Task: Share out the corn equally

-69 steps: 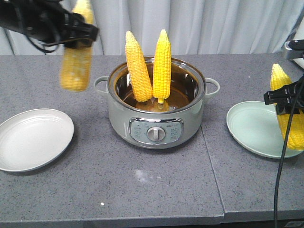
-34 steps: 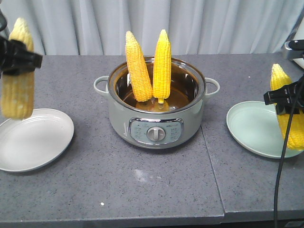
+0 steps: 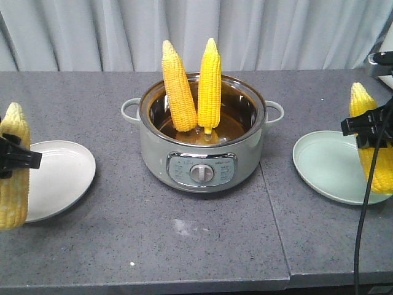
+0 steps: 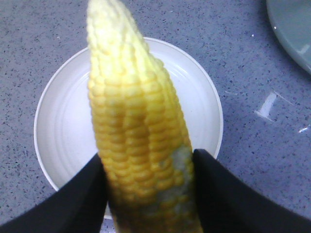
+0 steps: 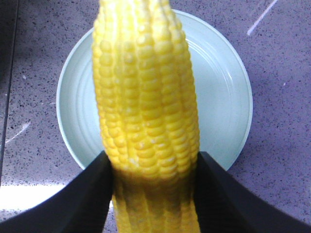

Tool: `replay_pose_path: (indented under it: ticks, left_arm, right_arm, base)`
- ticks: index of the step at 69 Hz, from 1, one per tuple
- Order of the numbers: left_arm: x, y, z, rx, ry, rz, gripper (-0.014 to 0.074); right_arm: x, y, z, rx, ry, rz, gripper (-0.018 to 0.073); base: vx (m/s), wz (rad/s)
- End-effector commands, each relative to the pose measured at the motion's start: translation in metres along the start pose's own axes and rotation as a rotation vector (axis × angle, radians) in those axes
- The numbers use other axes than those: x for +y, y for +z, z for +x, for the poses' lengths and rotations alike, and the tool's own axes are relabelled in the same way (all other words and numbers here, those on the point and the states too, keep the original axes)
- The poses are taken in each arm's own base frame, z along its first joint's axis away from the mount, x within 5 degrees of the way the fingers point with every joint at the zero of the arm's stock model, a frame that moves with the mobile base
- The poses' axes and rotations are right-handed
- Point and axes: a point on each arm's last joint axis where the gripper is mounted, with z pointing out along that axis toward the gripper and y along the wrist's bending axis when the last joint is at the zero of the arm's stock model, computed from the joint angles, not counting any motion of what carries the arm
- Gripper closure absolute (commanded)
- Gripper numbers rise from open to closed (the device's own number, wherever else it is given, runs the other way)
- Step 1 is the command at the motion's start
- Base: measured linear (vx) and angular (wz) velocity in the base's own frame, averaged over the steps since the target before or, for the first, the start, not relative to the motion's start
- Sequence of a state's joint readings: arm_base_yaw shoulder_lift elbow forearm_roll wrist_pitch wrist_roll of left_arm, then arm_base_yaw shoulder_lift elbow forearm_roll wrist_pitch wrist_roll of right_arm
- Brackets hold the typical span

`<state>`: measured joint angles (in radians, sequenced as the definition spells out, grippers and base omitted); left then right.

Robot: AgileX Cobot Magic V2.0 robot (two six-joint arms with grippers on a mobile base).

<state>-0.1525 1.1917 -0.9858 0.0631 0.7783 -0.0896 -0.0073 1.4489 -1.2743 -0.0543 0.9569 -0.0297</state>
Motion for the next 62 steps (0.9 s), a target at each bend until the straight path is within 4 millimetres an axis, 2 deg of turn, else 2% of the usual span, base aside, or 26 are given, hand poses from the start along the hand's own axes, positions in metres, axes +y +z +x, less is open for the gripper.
replay_pose_path:
  ticks: [1,62]
  left_arm:
    - [0.0,-0.0144,-0.0076,-0.158,-0.009,0.011,0.0424]
    - [0.0001,-0.0175,-0.0065,-0.182,-0.009,0.013,0.0424]
  right_arm:
    - [-0.0036,-0.0197,-0.0076,-0.105,-0.007,0.014,0.03]
    - [-0.0036,-0.0197,-0.0076,-0.105,-0.007,0.014,0.03]
  base:
    - [0.0,0.0]
    - [0.0,0.0]
